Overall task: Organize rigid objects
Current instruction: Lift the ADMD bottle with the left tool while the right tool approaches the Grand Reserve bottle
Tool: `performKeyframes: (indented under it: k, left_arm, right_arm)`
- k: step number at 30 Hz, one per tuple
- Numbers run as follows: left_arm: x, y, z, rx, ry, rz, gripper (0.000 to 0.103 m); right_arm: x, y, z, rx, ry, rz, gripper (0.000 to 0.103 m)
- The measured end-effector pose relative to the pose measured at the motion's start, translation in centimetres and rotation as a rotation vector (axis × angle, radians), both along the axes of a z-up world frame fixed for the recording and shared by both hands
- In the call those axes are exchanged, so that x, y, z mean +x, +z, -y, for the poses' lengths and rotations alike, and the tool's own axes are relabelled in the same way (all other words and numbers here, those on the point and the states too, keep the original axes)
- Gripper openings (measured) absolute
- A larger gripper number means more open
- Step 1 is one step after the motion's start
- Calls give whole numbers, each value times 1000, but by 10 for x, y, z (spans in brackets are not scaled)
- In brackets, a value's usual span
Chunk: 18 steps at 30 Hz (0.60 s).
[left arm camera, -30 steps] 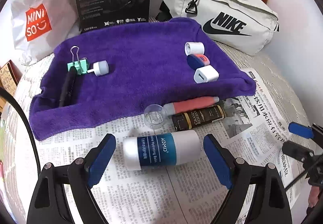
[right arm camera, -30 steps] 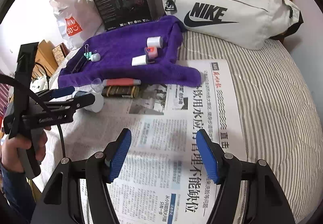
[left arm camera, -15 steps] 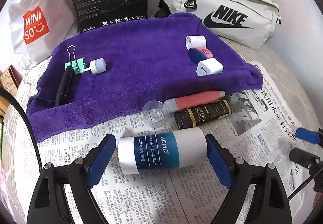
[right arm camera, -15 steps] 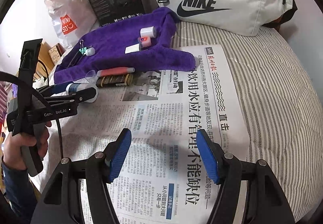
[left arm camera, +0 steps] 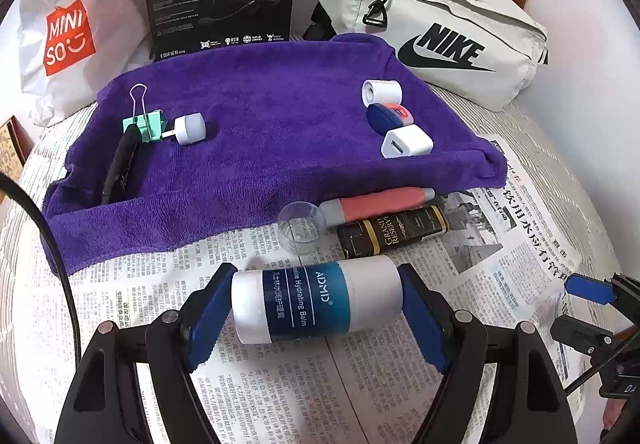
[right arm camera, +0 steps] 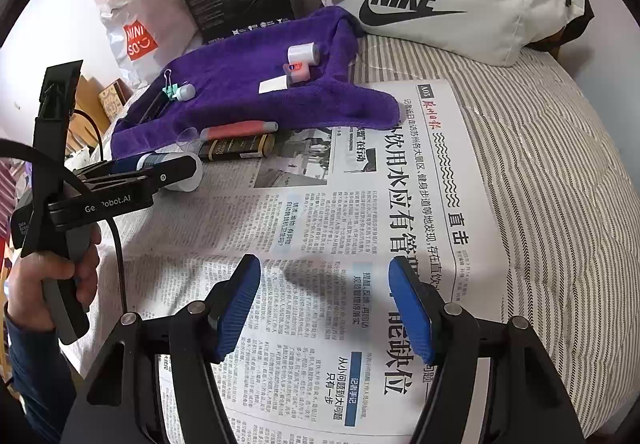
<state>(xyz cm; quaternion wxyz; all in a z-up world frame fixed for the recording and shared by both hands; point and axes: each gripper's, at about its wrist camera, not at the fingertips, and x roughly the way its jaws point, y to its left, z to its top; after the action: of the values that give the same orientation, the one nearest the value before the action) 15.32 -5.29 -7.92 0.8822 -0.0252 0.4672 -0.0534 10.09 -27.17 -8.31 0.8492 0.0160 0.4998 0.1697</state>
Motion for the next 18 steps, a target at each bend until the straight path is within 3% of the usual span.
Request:
performKeyframes:
  k: [8, 18]
  left_arm:
    - [-5, 4, -12, 32, 13, 11, 79]
    - [-20, 1, -63, 77, 90, 0, 79]
  right_arm:
    - [5, 3, -15, -21, 27, 11, 66]
    - [21, 9, -61, -21, 118, 53, 66]
